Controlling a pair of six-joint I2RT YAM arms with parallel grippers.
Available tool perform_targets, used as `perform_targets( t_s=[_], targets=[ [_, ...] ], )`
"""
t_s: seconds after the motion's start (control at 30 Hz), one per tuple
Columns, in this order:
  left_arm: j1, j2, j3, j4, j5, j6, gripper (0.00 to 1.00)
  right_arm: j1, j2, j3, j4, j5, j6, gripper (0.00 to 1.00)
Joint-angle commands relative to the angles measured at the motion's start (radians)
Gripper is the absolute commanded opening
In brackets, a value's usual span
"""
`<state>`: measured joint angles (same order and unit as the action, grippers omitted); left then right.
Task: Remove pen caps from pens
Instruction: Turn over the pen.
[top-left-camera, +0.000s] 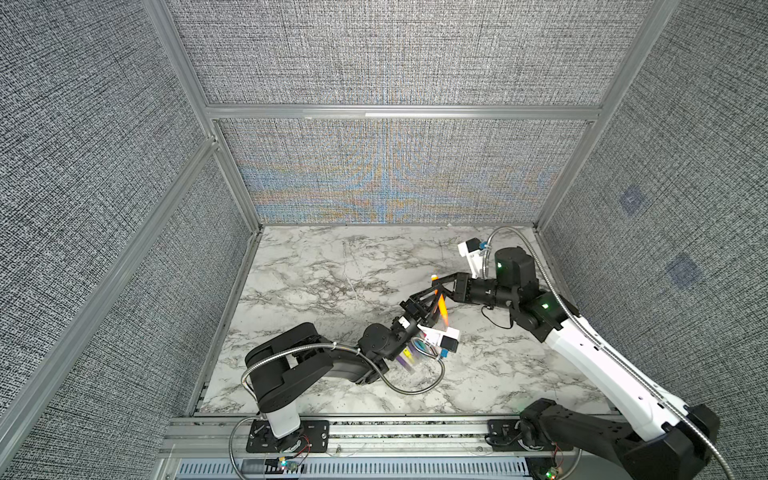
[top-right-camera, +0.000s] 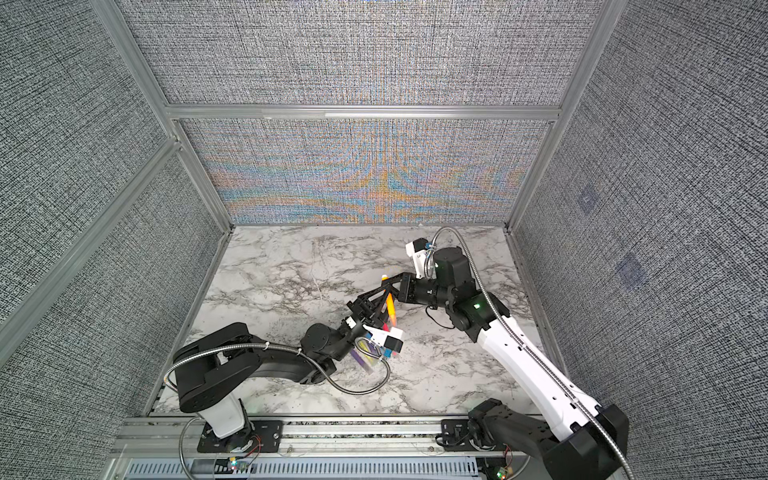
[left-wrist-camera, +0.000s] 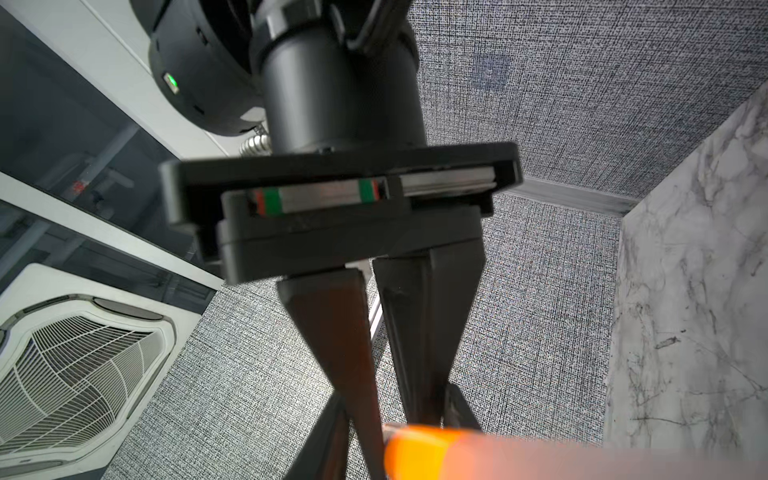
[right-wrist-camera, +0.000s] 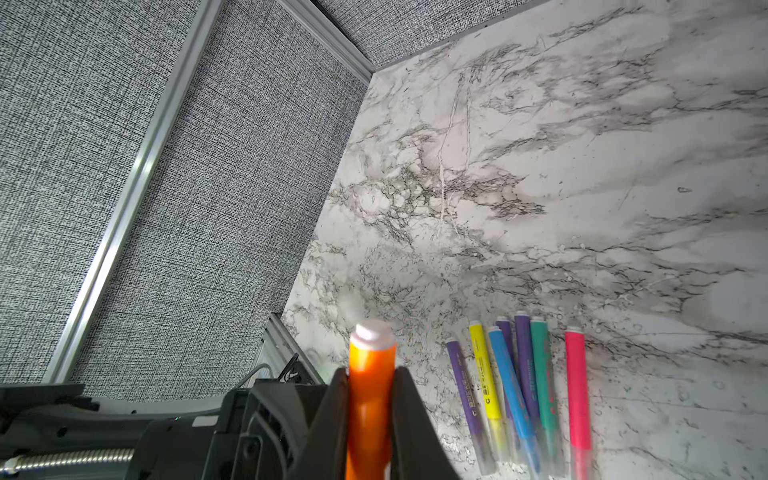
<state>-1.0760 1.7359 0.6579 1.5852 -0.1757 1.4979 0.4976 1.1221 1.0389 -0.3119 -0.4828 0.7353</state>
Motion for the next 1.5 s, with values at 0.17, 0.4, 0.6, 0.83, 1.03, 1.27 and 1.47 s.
perform_targets(
  t_s=[0.17, 0.4, 0.6, 0.83, 1.03, 1.27, 1.47],
  targets=[
    [-0.002, 0.008, 0.003, 0.045, 0.015, -0.007, 0.21, -0.004, 0.025, 0.003, 0.016, -0.026, -0.027, 0.00],
    [-0.010, 0.006, 0.002, 0.044, 0.012, 0.006, 0.16, -0.025, 0.022, -0.019, 0.081, -0.057, 0.029, 0.00],
    [-0.012, 0.004, 0.014, 0.044, 0.011, 0.004, 0.41, -0.041, 0.008, -0.051, 0.146, -0.076, 0.076, 0.00],
    [-0.016, -0.014, 0.009, 0.045, 0.012, -0.011, 0.45, -0.056, -0.001, -0.053, 0.145, -0.079, 0.081, 0.00],
    [-0.016, -0.031, -0.017, 0.045, 0.012, -0.021, 0.37, -0.080, -0.013, -0.050, 0.150, -0.087, 0.094, 0.00],
    [-0.015, -0.030, -0.006, 0.044, 0.021, -0.024, 0.28, -0.081, 0.002, -0.052, 0.163, -0.127, 0.098, 0.00],
    [-0.016, -0.012, 0.025, 0.045, 0.027, 0.002, 0.27, -0.077, -0.010, -0.092, 0.166, -0.141, 0.090, 0.00]
  ],
)
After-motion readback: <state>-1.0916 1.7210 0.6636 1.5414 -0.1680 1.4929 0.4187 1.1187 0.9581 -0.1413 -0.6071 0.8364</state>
